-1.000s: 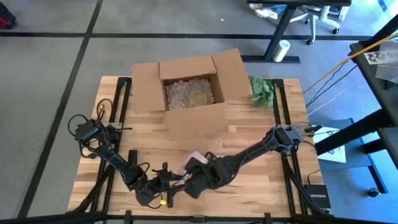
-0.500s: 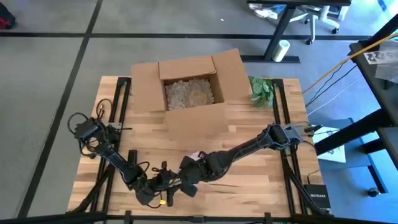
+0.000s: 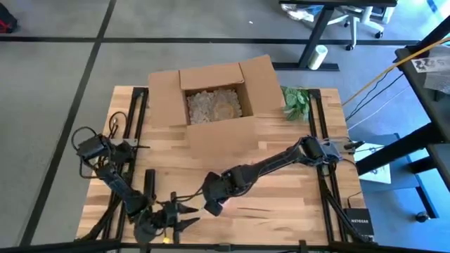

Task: Wrap mug
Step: Wrap the red mug with bubble wrap

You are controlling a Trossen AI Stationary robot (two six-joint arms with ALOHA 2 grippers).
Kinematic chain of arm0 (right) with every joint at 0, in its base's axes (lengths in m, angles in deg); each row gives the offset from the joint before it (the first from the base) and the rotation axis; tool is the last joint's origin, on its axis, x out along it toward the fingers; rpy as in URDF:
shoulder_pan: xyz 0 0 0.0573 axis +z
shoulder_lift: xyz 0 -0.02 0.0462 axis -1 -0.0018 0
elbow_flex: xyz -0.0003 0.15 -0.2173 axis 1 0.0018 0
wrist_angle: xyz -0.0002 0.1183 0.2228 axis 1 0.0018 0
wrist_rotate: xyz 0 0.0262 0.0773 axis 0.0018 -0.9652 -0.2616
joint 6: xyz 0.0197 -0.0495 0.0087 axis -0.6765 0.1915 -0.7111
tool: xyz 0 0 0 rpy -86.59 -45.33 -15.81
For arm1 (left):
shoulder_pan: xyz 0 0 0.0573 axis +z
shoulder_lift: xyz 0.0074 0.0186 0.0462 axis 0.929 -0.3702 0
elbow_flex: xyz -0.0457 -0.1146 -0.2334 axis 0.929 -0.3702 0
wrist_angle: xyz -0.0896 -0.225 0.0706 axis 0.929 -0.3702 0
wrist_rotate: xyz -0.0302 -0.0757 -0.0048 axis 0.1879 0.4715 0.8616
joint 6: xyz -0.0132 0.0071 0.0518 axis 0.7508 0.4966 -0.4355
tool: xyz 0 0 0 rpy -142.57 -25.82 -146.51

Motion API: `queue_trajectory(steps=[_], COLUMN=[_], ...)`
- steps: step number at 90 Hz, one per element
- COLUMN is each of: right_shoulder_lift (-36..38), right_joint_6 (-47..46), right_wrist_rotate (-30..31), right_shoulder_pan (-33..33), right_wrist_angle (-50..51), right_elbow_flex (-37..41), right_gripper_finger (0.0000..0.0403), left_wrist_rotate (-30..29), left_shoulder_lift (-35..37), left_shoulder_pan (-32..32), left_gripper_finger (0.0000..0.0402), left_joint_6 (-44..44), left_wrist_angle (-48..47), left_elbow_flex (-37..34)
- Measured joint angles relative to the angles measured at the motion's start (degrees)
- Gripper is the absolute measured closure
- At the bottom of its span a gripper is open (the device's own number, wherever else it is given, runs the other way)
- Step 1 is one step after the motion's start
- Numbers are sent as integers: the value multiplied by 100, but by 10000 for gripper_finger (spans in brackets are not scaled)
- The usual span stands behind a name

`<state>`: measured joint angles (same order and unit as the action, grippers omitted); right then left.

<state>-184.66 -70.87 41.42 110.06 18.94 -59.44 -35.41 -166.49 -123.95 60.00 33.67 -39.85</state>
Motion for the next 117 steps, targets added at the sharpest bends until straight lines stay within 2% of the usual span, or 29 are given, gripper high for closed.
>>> queue_trajectory(steps=[8, 17, 27, 45, 67, 84, 100, 117], right_shoulder_lift=[-10, -15, -24, -30, -30, -30, -41, -19], right_joint_6=[-24, -84, -131, -128, -131, -143, -152, -146], right_wrist_rotate=[0, 0, 0, 4, -2, -95, 75, 513], right_shoulder_pan=[1, 7, 7, 11, 11, 74, 216, 387], right_wrist_angle=[24, -69, -68, -58, -146, -126, 657, 1663], right_elbow_flex=[-26, -26, -113, -141, -144, -153, -729, -1734], right_gripper_finger=[403, 403, 403, 403, 403, 403, 403, 403], left_wrist_rotate=[-5, 103, 510, 579, 594, 1066, 1108, 1101], left_shoulder_lift=[0, 0, 0, 0, 0, 4, 7, 0], left_shoulder_pan=[154, 368, 631, 732, 919, 1154, 1182, 1191], left_gripper_finger=[273, 273, 273, 273, 273, 273, 273, 273], left_joint_6=[488, 621, 436, -739, -497, -308, -339, -320], left_wrist_angle=[-462, -702, -636, 247, 58, -43, -112, -127], left_elbow_flex=[0, 0, 0, 1, 9, 15, 17, 15])
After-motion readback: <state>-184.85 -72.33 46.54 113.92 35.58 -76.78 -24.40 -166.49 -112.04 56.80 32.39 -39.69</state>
